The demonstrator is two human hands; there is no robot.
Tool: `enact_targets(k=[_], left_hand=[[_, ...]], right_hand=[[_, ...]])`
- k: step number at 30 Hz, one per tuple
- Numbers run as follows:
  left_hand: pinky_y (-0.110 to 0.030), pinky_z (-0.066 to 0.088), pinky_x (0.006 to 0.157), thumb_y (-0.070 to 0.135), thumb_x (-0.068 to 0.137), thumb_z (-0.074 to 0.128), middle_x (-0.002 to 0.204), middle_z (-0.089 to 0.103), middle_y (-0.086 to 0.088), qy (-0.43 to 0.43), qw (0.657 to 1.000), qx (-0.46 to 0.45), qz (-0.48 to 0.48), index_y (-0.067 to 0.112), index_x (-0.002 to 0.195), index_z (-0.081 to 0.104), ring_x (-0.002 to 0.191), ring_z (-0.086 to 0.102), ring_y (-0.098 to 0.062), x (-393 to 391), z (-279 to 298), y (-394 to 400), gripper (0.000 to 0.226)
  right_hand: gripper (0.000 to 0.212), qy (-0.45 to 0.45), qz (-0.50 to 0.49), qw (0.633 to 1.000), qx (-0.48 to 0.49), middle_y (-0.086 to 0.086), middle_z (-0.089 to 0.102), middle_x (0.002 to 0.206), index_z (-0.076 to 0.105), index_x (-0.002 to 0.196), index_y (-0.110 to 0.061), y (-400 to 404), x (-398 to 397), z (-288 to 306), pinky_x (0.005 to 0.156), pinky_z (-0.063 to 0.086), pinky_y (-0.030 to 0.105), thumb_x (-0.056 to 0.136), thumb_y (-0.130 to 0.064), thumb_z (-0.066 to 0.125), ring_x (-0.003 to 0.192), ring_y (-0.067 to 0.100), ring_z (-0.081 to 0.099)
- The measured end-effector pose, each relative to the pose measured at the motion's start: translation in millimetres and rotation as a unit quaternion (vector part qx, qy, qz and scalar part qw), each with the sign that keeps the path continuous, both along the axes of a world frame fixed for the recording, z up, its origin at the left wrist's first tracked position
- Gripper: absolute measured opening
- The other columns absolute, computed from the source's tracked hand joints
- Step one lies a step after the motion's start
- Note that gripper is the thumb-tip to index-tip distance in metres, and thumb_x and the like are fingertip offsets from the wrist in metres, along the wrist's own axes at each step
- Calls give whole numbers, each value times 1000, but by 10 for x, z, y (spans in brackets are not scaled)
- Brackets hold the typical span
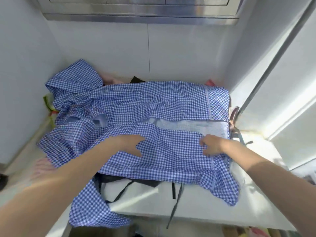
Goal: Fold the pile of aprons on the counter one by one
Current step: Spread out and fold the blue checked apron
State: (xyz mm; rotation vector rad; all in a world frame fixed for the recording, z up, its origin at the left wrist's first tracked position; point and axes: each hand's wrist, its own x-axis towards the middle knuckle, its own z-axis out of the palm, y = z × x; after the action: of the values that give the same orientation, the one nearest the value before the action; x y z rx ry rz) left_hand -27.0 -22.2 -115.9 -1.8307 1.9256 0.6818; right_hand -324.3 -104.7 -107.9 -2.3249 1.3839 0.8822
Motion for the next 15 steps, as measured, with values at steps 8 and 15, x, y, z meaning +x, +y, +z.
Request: enact_targets(k=[8,15], left_hand=[[-45,32,110,21,96,52,158,-13,-3,-70,997,12,-34,22,151,0,142,10,-38,-628,-204,-349,76],[-30,41,58,5,94,47,140,42,-9,36,997,-71,13,20,148,16,89,59,-26,-788,-203,-667,64]], right_hand=[[70,-302,-315,899,43,10,26,152,17,148,-6,126,-340,-330,102,35,29,93,-22,58,135,27,34],[61,-469,-338,719,386,1,62,126,45,136,-21,161,-242,-404,104,42,42,81,-13,72,116,21,59]])
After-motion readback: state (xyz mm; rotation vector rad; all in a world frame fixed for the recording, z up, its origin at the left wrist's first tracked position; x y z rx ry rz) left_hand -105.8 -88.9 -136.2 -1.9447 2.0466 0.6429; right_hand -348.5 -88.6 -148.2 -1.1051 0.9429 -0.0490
